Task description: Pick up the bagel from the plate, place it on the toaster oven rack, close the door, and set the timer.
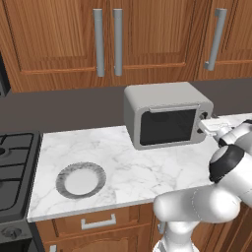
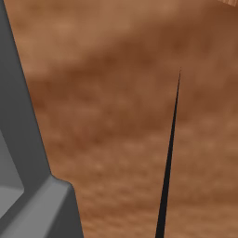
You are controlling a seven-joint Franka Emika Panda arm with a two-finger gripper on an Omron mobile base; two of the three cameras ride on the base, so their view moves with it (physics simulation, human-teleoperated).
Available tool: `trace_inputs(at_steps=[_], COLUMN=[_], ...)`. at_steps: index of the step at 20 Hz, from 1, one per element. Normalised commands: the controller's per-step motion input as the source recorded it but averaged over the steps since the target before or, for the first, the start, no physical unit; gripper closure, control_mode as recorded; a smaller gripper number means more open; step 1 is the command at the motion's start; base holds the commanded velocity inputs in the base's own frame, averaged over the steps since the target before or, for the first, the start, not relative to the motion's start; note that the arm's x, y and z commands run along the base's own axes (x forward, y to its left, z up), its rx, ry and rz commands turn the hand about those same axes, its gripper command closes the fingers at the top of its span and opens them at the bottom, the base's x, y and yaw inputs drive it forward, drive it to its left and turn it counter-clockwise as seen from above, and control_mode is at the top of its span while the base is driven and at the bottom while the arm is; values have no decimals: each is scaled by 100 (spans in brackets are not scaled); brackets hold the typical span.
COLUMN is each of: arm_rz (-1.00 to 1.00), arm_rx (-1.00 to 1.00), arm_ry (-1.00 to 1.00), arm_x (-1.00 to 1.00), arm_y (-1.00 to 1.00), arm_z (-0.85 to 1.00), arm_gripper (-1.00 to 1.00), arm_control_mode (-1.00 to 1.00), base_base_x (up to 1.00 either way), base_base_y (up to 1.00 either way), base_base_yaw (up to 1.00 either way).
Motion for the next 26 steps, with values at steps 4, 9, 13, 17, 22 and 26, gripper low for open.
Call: trace_inputs(at_steps=[4, 9, 13, 17, 22, 26], arm_rz=[-11, -11, -3, 0, 0, 0], arm_rx=[0, 0, 0, 0, 0, 0], arm_ry=[5, 5, 7, 10, 9, 2], arm_x=[20, 23, 15, 9, 6, 9], arm_y=[0, 0, -8, -20, -33, -4], arm_z=[0, 0, -6, -8, -7, -2], arm_gripper=[-100, -100, -100, -100, -100, -100], arm_control_mode=[-100, -100, -100, -100, -100, -100], base_base_x=[0, 0, 0, 0, 0, 0], base_base_y=[0, 0, 0, 0, 0, 0], base_base_yaw=[0, 0, 0, 0, 0, 0])
